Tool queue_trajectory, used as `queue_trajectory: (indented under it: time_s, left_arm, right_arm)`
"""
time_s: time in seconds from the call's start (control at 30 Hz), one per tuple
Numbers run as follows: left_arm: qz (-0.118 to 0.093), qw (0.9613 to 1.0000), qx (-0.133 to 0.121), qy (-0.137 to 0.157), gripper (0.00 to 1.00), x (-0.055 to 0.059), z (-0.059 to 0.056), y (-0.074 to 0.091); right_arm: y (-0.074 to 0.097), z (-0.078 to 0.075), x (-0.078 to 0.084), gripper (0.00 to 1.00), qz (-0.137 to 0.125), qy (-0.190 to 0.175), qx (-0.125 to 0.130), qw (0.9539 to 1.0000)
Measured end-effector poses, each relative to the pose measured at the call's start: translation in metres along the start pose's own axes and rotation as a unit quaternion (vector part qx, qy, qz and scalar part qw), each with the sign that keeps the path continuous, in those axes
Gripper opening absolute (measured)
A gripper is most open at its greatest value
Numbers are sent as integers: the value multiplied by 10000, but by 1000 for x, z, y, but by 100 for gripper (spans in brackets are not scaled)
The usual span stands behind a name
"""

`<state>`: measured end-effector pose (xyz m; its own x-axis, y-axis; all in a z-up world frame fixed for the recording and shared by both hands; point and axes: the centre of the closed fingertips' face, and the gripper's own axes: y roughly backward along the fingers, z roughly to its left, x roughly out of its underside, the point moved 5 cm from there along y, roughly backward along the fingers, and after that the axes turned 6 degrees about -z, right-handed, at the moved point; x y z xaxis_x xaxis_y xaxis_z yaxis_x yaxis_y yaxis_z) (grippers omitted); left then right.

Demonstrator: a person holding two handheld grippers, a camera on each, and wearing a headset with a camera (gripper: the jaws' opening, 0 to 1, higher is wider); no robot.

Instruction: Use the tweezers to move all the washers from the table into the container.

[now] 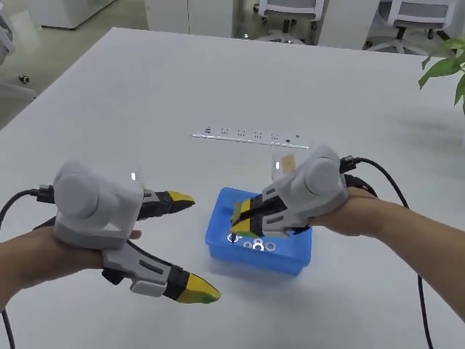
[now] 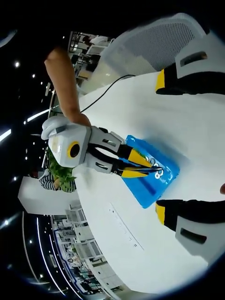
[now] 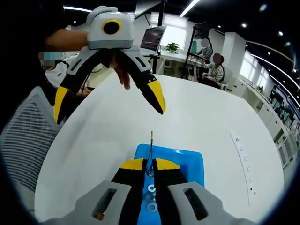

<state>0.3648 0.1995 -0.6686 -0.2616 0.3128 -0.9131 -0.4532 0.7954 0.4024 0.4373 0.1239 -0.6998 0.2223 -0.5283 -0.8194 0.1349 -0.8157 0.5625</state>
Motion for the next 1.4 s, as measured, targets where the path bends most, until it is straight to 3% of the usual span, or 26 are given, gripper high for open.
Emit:
queue_trajectory:
  time_s: [0.2,0.4,0.57,0.8,1.1,1.4]
  left_arm:
    - [58,9998,141,-125,87,-7,4,-11]
    - [57,9993,227,-300,59,-16,12,-17]
    - [102,9984,292,-468,48,-24,17,-25]
    - [278,9962,256,-789,27,-24,24,-35]
    - [238,9949,294,-933,17,-29,32,-44]
    - [334,9931,397,-1048,9,-26,38,-49]
  right_arm:
    - [-3,-1,6,8,31,-71,-17,10000]
    - [-5,0,9,8,65,-100,-60,9999]
    - [-7,0,11,8,83,-111,-79,9999]
    - [-6,2,14,8,105,-104,-91,9998]
    - [-6,2,15,8,95,-91,-100,9999]
    - [-6,1,15,8,100,-70,-96,9999]
